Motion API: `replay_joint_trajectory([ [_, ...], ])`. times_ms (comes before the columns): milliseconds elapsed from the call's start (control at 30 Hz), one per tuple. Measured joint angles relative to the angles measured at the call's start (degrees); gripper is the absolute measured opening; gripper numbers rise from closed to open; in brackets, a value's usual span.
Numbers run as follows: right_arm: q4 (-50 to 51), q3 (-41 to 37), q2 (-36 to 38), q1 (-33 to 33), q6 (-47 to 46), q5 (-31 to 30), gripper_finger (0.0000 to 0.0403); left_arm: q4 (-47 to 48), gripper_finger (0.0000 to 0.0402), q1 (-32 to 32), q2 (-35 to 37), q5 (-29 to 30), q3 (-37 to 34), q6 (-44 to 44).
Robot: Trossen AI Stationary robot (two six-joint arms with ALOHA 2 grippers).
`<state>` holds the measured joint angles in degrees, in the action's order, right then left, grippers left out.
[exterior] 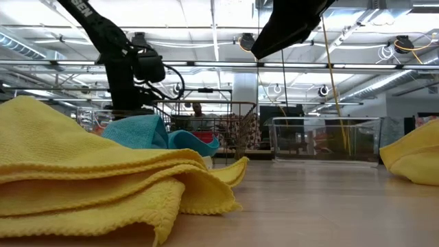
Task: Sort microfiber towel by color & place in baskets
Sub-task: Put the orange microfiber cloth into the left transparent bin, then put the left yellow microfiber cloth into the wire basket
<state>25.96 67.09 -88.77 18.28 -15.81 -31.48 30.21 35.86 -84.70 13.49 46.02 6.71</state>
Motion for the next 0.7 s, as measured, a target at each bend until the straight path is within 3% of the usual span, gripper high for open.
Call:
replay_joint_trajectory([
  [333, 0.04, 0.0, 0.0, 0.2, -0.02, 0.0, 0.0203, 4.86, 0.0002, -0.26, 3.69, -0.01, 0.72, 0.47],
  [700, 0.26, 0.0, -0.04, 0.25, -0.26, 0.1, 0.0203, 12.84, 0.0012, -5.5, 18.87, 0.21, 4.83, 4.69],
])
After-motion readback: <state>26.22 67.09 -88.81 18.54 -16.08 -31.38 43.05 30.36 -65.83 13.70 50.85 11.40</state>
